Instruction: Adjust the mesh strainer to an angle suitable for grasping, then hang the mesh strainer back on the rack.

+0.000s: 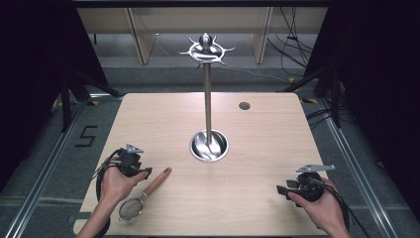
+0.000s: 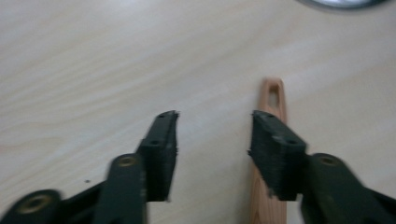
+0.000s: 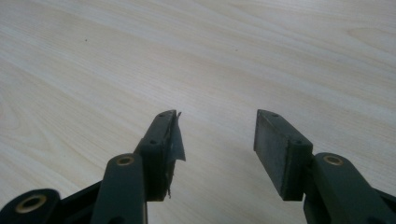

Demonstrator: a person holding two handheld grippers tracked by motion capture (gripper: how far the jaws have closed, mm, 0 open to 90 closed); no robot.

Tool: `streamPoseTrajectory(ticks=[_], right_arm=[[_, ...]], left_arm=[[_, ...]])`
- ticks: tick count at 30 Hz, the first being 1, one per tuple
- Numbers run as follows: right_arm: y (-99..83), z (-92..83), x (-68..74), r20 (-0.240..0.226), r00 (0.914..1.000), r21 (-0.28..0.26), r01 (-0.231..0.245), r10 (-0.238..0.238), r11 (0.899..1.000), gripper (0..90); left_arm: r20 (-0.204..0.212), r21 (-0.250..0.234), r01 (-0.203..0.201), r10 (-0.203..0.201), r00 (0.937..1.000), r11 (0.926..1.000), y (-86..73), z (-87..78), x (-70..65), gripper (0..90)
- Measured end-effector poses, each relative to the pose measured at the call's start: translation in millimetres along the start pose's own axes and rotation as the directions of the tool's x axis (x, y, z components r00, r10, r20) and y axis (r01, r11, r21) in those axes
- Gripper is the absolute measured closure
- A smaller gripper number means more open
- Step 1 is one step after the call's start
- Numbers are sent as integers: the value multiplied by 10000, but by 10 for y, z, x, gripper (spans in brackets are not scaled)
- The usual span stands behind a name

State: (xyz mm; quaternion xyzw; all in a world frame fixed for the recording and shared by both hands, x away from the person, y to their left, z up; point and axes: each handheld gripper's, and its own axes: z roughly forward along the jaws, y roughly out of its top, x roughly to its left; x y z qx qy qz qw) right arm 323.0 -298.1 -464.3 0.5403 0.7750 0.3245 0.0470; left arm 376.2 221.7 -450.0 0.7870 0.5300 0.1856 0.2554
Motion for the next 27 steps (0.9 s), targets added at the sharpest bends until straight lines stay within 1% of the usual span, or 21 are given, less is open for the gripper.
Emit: streamPoseTrajectory(ticks=[1, 2, 3, 7, 9, 11, 12, 13, 15, 16, 17, 18, 19, 20, 21, 22, 23, 24, 25, 26, 27], right_arm=[[3, -8, -5, -2, 10000, 14, -9, 9, 10000, 502], [0, 20, -46, 144, 9981, -481, 612, -606, 9970, 502], [9, -6, -21, 93, 9996, -210, 276, -274, 9994, 502], [14, -15, 1, 167, 9997, -139, 152, -149, 9998, 502], [20, -26, 12, 172, 9998, -66, 60, -59, 10000, 502], [21, -29, 4, 140, 9998, -100, 113, -112, 9999, 502], [24, -41, 1, 86, 9999, 36, 87, -87, 10000, 502], [26, -22, -40, 176, 9982, -274, 581, -576, 9979, 502], [27, -18, -88, 282, 9957, -498, 895, -882, 9947, 501], [24, -38, -63, 121, 9991, -219, 399, -397, 9990, 500], [32, -44, -96, 103, 9973, -143, 726, -725, 9973, 499], [29, -26, -85, 261, 9985, -353, 489, -480, 9982, 498], [30, -30, -76, 751, 9962, -346, 465, -438, 9983, 497], [37, -36, -84, 716, 9961, -260, 541, -521, 9982, 497], [33, -38, -85, 656, 9971, -298, 400, -380, 9988, 497], [28, -53, -76, 615, 9978, -187, 271, -259, 9995, 497], [20, -55, -97, 691, 9961, -305, 568, -546, 9979, 497], [14, -68, -86, 613, 9978, -126, 249, -240, 9996, 497], [12, -68, -88, 754, 9969, -146, 247, -236, 9996, 498], [12, -57, -106, 805, 9956, -250, 496, -474, 9985, 499], [26, -57, -104, 809, 9957, -295, 476, -451, 9984, 499]], left_arm=[[-213, -126, 55, -58, 9998, 9999, 16, -26, 2, 445], [-150, -232, 186, -190, 9997, 9996, 42, -80, -8, 424], [-125, -246, 131, -134, 9998, 9996, 48, -106, -14, 400], [227, 38, -50, 49, 9997, 10000, 42, -153, -62, 368], [346, 476, -184, 168, 9993, 9987, 29, -120, -93, 368], [508, 877, -566, 522, 9973, 9945, 23, -76, -113, 381], [533, 1143, -663, 605, 9967, 9912, 25, -61, -119, 381], [524, 1295, -792, 730, 9960, 9884, 24, -51, -128, 381], [793, 1777, -1279, 1154, 9902, 9757, 18, -35, -142, 376], [946, 1901, -1354, 1192, 9884, 9724, 8, -27, -149, 377], [1011, 2018, -1485, 1302, 9863, 9681, -2, -12, -157, 379], [1106, 2224, -1671, 1455, 9832, 9605, -10, 6, -163, 380], [1240, 2317, -1785, 1529, 9804, 9563, -22, 22, -170, 380], [1390, 2430, -1960, 1659, 9763, 9500, -27, 36, -166, 380], [1433, 2396, -1907, 1596, 9767, 9520, -37, 56, -181, 382], [1509, 2529, -2191, 1853, 9710, 9423, -35, 56, -177, 385], [1502, 2572, -2150, 1808, 9720, 9421, -38, 65, -192, 387], [1571, 2647, -2272, 1906, 9690, 9372, -35, 67, -191, 388], [1597, 2723, -2207, 1821, 9702, 9366, -39, 77, -194, 392], [1617, 2834, -2181, 1776, 9707, 9339, -45, 87, -189, 398], [1509, 2858, -1929, 1547, 9764, 9387, -58, 104, -199, 404]])
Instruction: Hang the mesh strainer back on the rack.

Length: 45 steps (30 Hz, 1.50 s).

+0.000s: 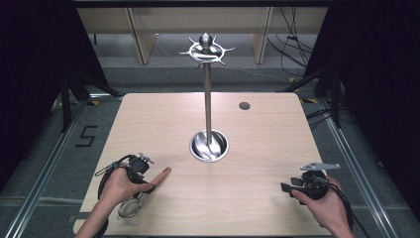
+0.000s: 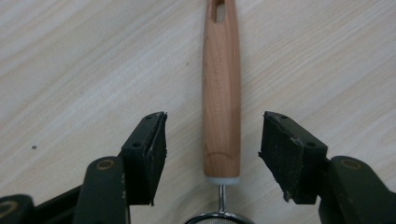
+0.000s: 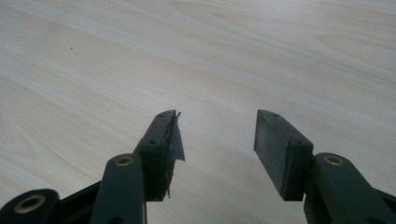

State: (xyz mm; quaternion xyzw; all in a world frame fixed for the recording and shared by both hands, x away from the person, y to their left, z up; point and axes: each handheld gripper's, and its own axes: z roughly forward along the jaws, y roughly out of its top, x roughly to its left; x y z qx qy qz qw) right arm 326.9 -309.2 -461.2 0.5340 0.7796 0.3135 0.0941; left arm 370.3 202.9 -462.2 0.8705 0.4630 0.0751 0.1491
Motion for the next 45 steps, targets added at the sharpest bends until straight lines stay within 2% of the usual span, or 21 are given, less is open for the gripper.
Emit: streamPoseTrajectory(ticks=[2, 5, 6, 8, 9, 10, 11, 16, 19, 21, 22, 23, 24, 26, 32, 33, 38, 39, 41, 42, 45], right_arm=[[7, 27, 8, -92, 9999, -28, -121, 120, 9999, 500], [13, 16, 7, 434, 9987, 167, 245, -252, 9996, 499], [12, 17, 12, 394, 9990, 124, 216, -220, 9997, 499], [8, 18, 4, 184, 9996, 36, 221, -221, 9997, 499], [7, 15, 5, 241, 9995, 55, 213, -214, 9998, 500], [6, 15, 2, 274, 9993, 79, 235, -237, 9997, 500], [2, 23, 11, 117, 9999, 97, 42, -43, 9999, 499], [-1, 35, 8, -51, 9999, 12, 101, -101, 9999, 499], [0, 7, 51, 23, 9988, 466, -481, 481, 9978, 500], [0, 37, -3, 6, 9997, 58, 263, -263, 9996, 500], [0, 39, -4, -10, 9996, 53, 270, -270, 9996, 500], [-5, 34, 30, -93, 9997, 186, -210, 212, 9996, 500], [-12, 28, 31, 226, 9997, 351, -72, 64, 9994, 500], [-9, 60, 13, -96, 9999, -216, 83, -85, 9997, 500], [-3, 42, 6, 6, 9997, -13, 253, -253, 9997, 500], [-10, 55, -14, 14, 9987, -125, 516, -516, 9986, 500], [-3, 24, 35, -86, 9999, -111, -87, 86, 9999, 504], [-14, 63, 46, -156, 9997, -604, -206, 197, 9980, 504], [-11, 39, 33, -83, 9999, -138, 96, -97, 9999, 504], [-2, 23, 51, 59, 10000, 100, -26, 25, 9999, 505], [3, 26, 42, 21, 10000, -13, 66, -66, 10000, 505]], left_arm=[[54, 470, -262, 259, 9996, 9986, 4, 17, 43, 423], [248, 350, 156, -165, 9996, 9993, -1, 81, 17, 457], [357, 788, -278, 250, 9990, 9965, 7, 64, 42, 459], [380, 750, -295, 267, 9989, 9967, 5, 89, 28, 461], [781, 929, -318, 245, 9966, 9952, 7, 96, 30, 462], [902, 828, 0, -75, 9959, 9966, 1, 118, 2, 464], [437, 905, -268, 230, 9988, 9955, 7, 107, 8, 470], [536, 1192, -447, 385, 9978, 9919, 10, 139, -42, 503], [535, 1431, -475, 402, 9978, 9886, 7, 159, -51, 525], [542, 1498, -496, 419, 9976, 9875, 1, 175, -52, 535], [564, 1556, -485, 402, 9976, 9866, 1, 178, -54, 538], [580, 1577, -459, 372, 9976, 9864, 1, 181, -54, 542], [584, 1607, -443, 353, 9977, 9860, 3, 184, -51, 547], [558, 1583, -343, 257, 9981, 9868, 5, 194, -53, 563], [610, 1654, -485, 388, 9974, 9850, 16, 206, -46, 593], [583, 1627, -480, 390, 9975, 9855, 14, 209, -49, 601], [350, 1742, -476, 421, 9985, 9836, 18, 209, -51, 667], [353, 1889, -524, 466, 9983, 9806, 26, 200, -52, 670], [288, 1763, -448, 404, 9988, 9833, 22, 209, -77, 674], [303, 1806, -486, 438, 9986, 9824, 22, 201, -79, 677], [359, 1628, -439, 386, 9986, 9857, 3, 203, -82, 680]])
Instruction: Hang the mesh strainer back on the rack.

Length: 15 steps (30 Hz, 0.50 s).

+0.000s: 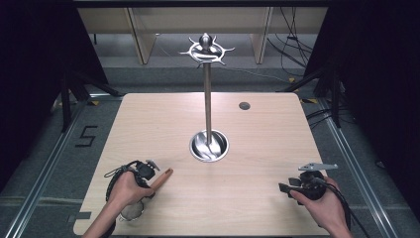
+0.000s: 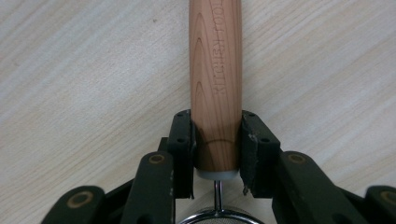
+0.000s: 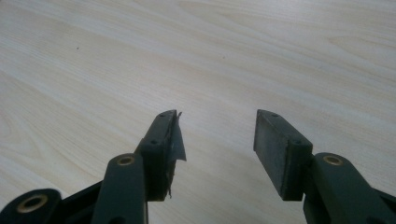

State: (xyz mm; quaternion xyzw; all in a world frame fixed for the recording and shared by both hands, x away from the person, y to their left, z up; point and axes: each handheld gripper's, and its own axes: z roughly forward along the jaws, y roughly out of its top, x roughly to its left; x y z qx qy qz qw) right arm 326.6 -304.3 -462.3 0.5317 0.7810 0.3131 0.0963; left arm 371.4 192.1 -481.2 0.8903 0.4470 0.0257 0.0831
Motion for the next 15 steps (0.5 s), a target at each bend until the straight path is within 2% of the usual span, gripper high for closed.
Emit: streamPoseTrajectory(ticks=[2, 3, 4, 5, 6, 11, 12, 13, 14, 15], right_arm=[[4, -6, -3, -133, 9999, -9, -67, 67, 10000, 506], [4, -7, -9, 72, 10000, -25, 19, -19, 10000, 506], [1, -7, -10, -53, 9999, 0, -113, 113, 9999, 507], [-14, 35, -16, -201, 9997, -503, -172, 162, 9986, 507], [-18, 34, 11, -307, 9981, -435, -539, 526, 9976, 507], [-13, 19, 18, -181, 9995, -665, -283, 271, 9974, 508], [-13, 11, 29, -164, 9990, -588, -431, 422, 9973, 508], [-10, 2, 23, -153, 9992, -488, -378, 371, 9981, 508], [-4, -3, -4, -223, 9997, -384, -105, 96, 9992, 509], [3, -1, -32, -192, 9994, -403, 267, -275, 9988, 509]], left_arm=[[70, -180, 102, -101, 9999, 9998, -15, 8, 5, 681], [58, -96, 85, -85, 9999, 9999, -19, -3, 9, 681], [42, -195, 99, -98, 9999, 9998, -32, -1, 5, 681], [121, -227, 88, -86, 9999, 9997, -44, -7, 3, 682], [92, -299, 75, -72, 9999, 9995, -51, -8, 2, 682], [106, -862, 70, -61, 9999, 9963, -89, -69, 2, 682], [127, -1014, 241, -229, 9997, 9945, -96, -81, -12, 682], [70, -1405, 355, -348, 9994, 9894, -101, -81, -26, 682], [27, -1598, 395, -396, 9992, 9864, -102, -106, -31, 682], [-9, -1663, 233, -238, 9997, 9858, -105, -126, -23, 682]])
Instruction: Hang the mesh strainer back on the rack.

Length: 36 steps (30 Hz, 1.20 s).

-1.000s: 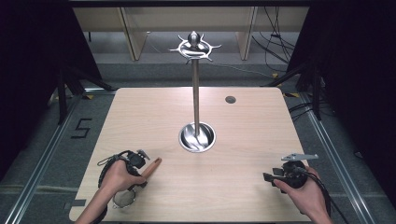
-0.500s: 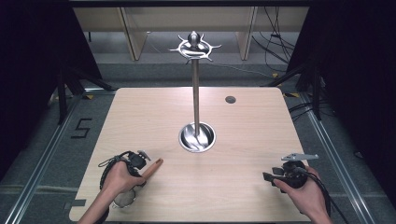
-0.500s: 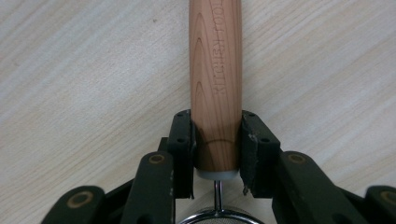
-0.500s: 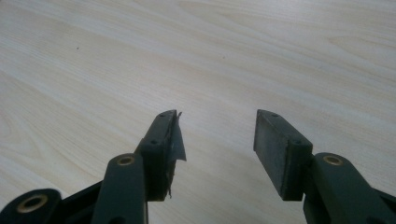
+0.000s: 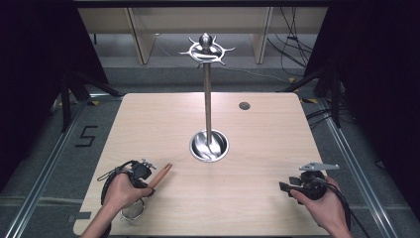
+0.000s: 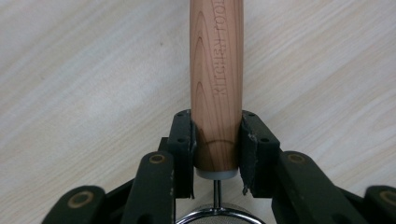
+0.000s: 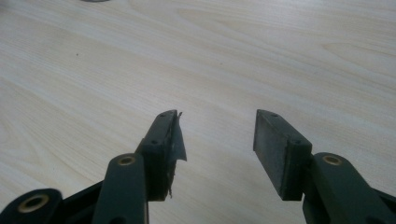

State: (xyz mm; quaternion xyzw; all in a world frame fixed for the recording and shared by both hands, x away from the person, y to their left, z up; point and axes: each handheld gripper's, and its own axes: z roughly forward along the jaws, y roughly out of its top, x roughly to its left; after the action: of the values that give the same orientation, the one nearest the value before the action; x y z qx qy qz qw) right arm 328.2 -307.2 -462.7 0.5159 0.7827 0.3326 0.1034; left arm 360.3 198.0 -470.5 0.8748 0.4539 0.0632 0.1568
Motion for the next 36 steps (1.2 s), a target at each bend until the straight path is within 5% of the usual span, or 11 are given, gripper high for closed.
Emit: streamPoseTrajectory(ticks=[7, 18, 21, 22, 27, 30, 31, 33, 35, 36], right_arm=[[-8, -11, 33, -67, 9990, 50, -432, 433, 9991, 510], [-8, -6, 1, 212, 9998, -242, 73, -68, 9997, 511], [1, -30, 33, 135, 9991, -49, -391, 392, 9992, 512], [3, -20, 12, 154, 9999, -224, -62, 65, 9997, 512], [5, -20, 15, 161, 9998, -279, -76, 80, 9996, 513], [4, -38, 34, 174, 9991, -104, -377, 378, 9992, 512], [3, -42, 46, 168, 9988, -107, -461, 463, 9989, 513], [5, -43, 43, 185, 9993, -157, -335, 338, 9993, 513], [6, -42, 39, 133, 9997, -214, -185, 188, 9996, 513], [8, -49, 48, 141, 9994, -127, -299, 301, 9995, 513]], left_arm=[[123, -1258, -27, 43, 9999, 9920, -27, -142, -51, 682], [112, -2904, 217, -192, 9998, 9567, -54, -278, -98, 682], [57, -3487, 141, -129, 9999, 9371, -43, -324, -116, 682], [9, -3594, 71, -72, 10000, 9332, -39, -341, -121, 682], [92, -4274, 81, -46, 9999, 9040, -24, -406, -170, 682], [148, -4887, 309, -271, 9995, 8719, 0, -422, -221, 682], [134, -4875, 196, -150, 9998, 8729, 8, -439, -224, 682], [119, -5053, 349, -334, 9994, 8622, 20, -454, -252, 682], [-95, -5023, 129, -204, 9997, 8646, 30, -481, -253, 683], [3, -5152, 156, -181, 9998, 8569, 43, -481, -255, 682]])
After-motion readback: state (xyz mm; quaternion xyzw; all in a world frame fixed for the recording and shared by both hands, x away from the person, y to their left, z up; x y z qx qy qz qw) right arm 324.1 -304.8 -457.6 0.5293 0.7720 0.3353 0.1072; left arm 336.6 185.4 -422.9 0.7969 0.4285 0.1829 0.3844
